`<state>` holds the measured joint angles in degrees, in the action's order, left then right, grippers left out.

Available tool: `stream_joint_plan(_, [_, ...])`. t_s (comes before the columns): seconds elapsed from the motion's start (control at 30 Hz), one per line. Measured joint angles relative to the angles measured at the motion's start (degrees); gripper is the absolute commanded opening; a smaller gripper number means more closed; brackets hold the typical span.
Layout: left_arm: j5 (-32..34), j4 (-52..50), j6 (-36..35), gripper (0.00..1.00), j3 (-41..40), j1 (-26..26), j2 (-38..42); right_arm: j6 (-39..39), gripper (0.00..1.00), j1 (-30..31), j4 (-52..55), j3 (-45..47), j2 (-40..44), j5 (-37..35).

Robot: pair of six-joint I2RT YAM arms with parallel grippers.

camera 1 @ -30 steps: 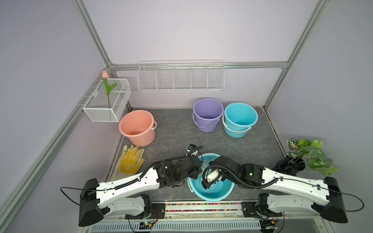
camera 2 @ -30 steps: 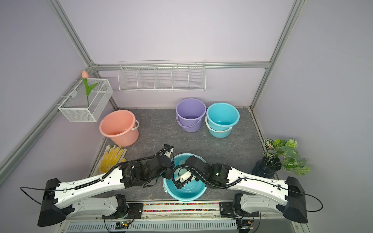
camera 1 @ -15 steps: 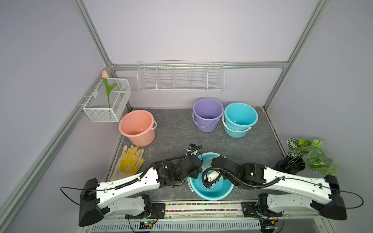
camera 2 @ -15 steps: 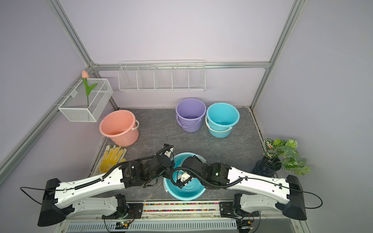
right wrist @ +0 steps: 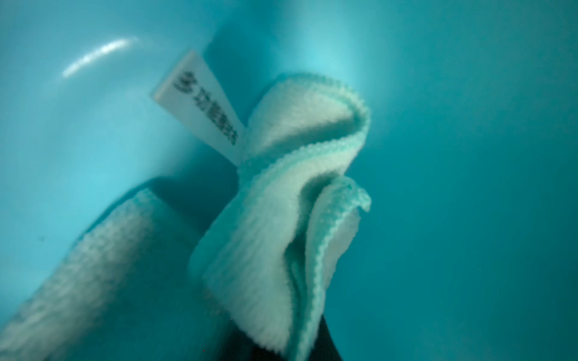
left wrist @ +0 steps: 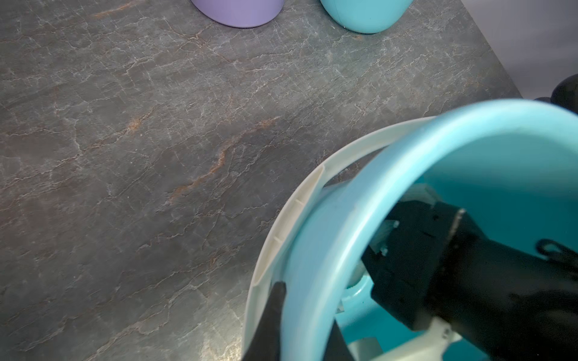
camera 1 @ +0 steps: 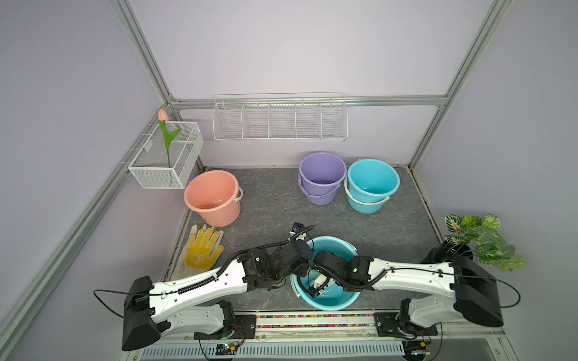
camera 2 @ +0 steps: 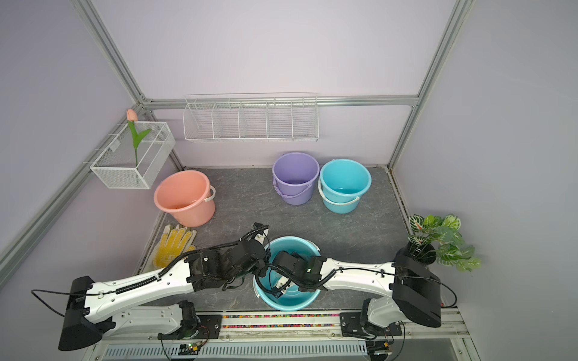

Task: Wipe the inside of the bucket with a cloth
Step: Wipe the dirt from the inside of the bucket.

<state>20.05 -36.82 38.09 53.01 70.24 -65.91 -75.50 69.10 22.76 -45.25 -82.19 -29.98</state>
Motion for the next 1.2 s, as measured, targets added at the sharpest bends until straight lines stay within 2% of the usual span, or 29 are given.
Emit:
stream_joint_plan(0.2, [0.8,-1.7,0.9,0.0,0.0,-0.3,0.0,3.2,0.07,-0.8,-4.9,0.6,-3.7,2.2])
stream_joint_plan(0.4, [1.0,-2.1,1.1,0.0,0.0,-0.3,0.3,5.8,0.07,-1.0,-4.5,0.6,-2.2,4.0])
stream_joint_plan(0.5, [1.0,-1.8,0.8,0.0,0.0,-0.1,0.5,7.5,0.07,-1.0,-2.7,0.6,1.5,6.1])
stream_joint_plan(0.7, [1.8,-1.6,0.4,0.0,0.0,0.3,1.0,12.8,0.07,-0.9,3.3,-0.8,14.2,8.0])
stream_joint_plan(0.93, [3.0,-1.0,0.3,0.0,0.0,0.3,1.3,24.7,0.07,0.2,11.0,-5.7,24.8,7.9])
stream_joint_plan(1.2, [4.2,-1.4,0.2,0.0,0.0,0.3,2.4,42.5,0.07,0.4,25.9,-17.0,25.3,6.4])
